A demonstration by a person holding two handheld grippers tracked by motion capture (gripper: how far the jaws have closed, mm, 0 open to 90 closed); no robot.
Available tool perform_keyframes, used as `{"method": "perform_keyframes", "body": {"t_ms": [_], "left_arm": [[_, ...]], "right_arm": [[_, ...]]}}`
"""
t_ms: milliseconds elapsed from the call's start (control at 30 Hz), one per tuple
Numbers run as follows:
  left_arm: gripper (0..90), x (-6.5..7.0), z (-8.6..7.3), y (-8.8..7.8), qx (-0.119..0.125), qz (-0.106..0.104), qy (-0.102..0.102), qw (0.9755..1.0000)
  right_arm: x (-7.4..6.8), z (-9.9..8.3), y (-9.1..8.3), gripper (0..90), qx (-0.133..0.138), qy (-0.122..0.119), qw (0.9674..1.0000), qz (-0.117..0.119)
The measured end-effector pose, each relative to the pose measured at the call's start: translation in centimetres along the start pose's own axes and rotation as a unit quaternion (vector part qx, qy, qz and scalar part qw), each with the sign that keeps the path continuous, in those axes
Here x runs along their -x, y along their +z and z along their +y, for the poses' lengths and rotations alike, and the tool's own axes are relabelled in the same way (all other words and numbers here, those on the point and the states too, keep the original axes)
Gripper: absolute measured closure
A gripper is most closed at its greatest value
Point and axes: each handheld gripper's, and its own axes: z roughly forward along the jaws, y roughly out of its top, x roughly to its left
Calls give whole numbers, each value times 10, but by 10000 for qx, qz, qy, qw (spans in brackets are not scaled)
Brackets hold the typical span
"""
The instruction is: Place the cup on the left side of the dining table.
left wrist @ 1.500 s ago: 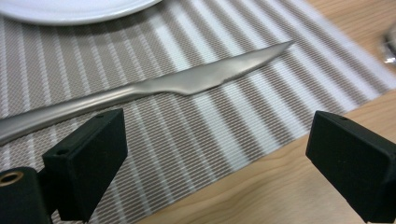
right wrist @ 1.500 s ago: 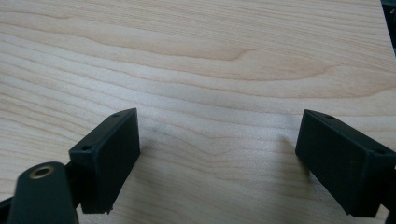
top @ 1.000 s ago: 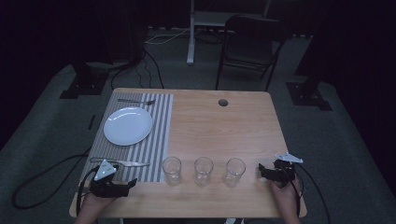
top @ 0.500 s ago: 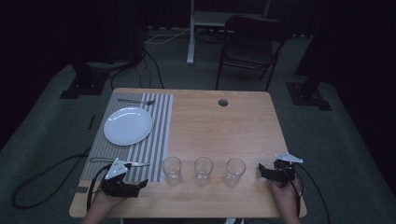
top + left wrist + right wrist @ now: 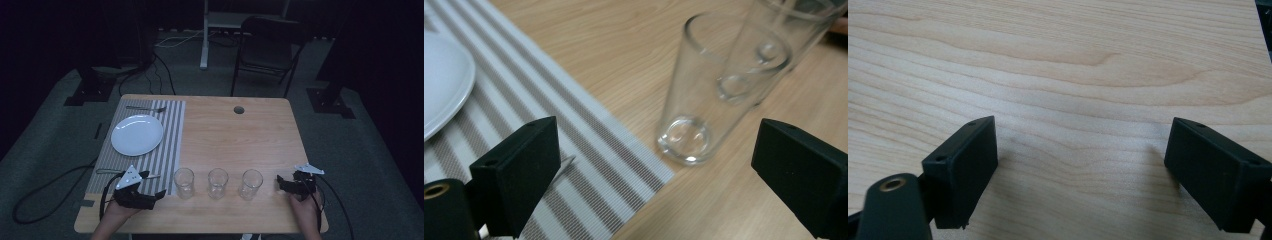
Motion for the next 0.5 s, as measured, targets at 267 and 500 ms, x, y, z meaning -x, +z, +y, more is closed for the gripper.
{"method": "perform_keyframes", "body": {"t_ms": [267,500], "left_arm": [[61,8,18,1,29,-120,182,9998],[60,14,33,10,-4,-260,326,9991]], "right_arm": [[0,0,0,133,2,-8,10000,-1],[0,0,0,133,2,-7,10000,0]]}}
